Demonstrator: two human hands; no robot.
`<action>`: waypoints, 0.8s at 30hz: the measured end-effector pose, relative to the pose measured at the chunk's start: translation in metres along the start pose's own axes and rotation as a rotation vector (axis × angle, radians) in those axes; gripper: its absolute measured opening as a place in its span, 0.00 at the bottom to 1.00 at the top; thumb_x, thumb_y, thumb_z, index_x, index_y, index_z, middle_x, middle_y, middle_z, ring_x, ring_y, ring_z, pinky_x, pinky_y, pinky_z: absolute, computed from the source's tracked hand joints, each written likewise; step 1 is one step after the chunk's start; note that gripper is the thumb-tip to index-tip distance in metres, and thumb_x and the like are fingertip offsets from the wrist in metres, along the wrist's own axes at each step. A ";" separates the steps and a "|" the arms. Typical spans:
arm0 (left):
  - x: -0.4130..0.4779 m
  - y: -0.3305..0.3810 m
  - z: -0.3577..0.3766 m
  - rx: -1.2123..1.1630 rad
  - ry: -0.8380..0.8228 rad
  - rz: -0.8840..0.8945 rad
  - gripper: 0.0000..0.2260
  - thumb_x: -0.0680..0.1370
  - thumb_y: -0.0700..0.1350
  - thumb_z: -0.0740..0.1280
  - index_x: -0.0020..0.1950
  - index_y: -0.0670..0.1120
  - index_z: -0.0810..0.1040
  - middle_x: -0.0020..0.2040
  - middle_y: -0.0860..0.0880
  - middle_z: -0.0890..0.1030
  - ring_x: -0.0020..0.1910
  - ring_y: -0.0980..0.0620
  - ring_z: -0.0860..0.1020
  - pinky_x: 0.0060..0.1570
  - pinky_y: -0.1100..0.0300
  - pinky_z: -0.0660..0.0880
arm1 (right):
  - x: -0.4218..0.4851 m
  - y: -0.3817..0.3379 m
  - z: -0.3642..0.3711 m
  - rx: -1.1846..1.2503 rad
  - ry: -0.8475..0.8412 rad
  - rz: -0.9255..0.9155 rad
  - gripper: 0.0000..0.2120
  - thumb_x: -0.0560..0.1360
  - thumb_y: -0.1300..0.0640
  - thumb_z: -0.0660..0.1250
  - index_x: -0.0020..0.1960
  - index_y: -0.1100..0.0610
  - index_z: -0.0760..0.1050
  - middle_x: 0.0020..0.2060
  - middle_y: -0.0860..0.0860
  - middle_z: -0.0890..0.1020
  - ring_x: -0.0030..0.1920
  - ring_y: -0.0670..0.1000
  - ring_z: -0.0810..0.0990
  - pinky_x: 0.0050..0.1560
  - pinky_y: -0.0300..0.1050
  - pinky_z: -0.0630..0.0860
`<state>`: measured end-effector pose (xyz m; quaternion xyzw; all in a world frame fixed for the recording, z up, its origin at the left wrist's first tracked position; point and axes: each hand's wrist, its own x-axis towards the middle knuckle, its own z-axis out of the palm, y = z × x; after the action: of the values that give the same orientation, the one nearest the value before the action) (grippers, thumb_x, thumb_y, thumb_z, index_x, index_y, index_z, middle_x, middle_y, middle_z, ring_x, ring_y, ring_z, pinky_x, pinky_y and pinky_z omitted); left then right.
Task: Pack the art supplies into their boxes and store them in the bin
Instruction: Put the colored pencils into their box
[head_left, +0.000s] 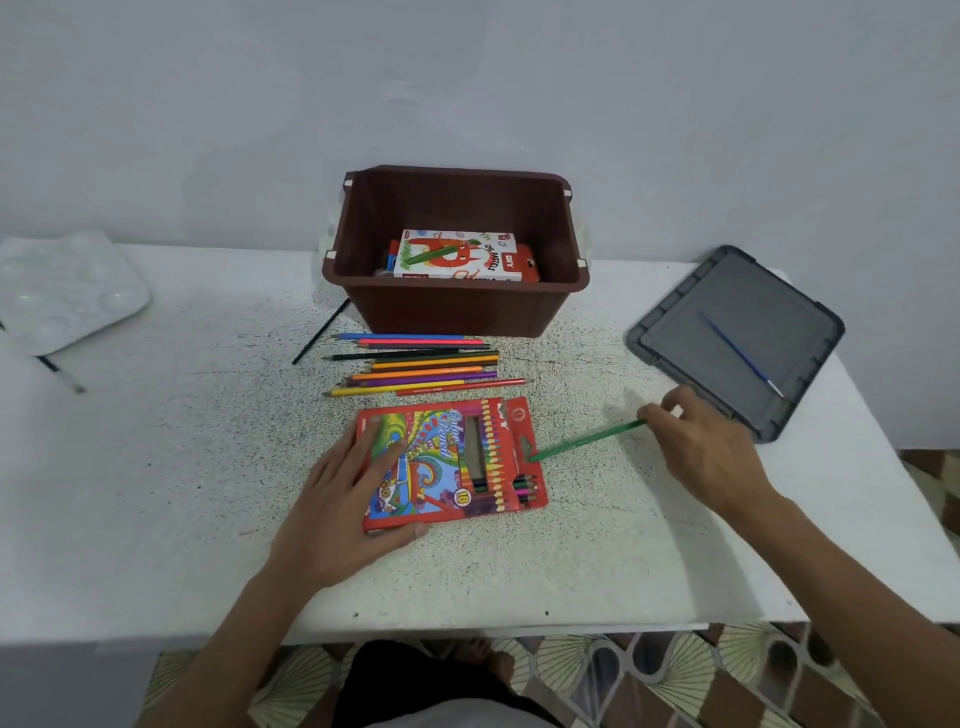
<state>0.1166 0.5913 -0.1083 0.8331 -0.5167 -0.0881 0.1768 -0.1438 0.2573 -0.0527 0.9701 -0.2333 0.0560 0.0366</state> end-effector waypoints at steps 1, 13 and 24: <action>0.000 0.000 0.000 -0.001 0.002 0.001 0.44 0.70 0.78 0.57 0.80 0.55 0.56 0.82 0.53 0.46 0.80 0.52 0.43 0.74 0.49 0.51 | -0.001 -0.003 -0.001 -0.001 0.001 -0.019 0.10 0.76 0.61 0.69 0.57 0.57 0.78 0.47 0.57 0.76 0.36 0.56 0.77 0.21 0.42 0.70; -0.001 0.001 0.000 0.009 0.007 0.006 0.44 0.71 0.77 0.57 0.80 0.54 0.57 0.82 0.53 0.46 0.80 0.52 0.43 0.73 0.48 0.52 | -0.005 -0.084 0.017 0.407 0.086 -0.255 0.09 0.74 0.65 0.69 0.54 0.66 0.80 0.41 0.56 0.78 0.37 0.52 0.76 0.34 0.40 0.75; -0.002 0.002 0.000 0.009 0.009 0.005 0.44 0.71 0.78 0.56 0.80 0.55 0.56 0.82 0.52 0.46 0.80 0.50 0.44 0.74 0.47 0.52 | 0.006 -0.098 0.030 0.594 -0.007 -0.237 0.15 0.73 0.68 0.69 0.58 0.57 0.82 0.42 0.53 0.77 0.40 0.51 0.76 0.36 0.38 0.70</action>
<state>0.1140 0.5922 -0.1075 0.8329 -0.5185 -0.0817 0.1755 -0.0906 0.3383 -0.0862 0.9590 -0.0923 0.1137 -0.2426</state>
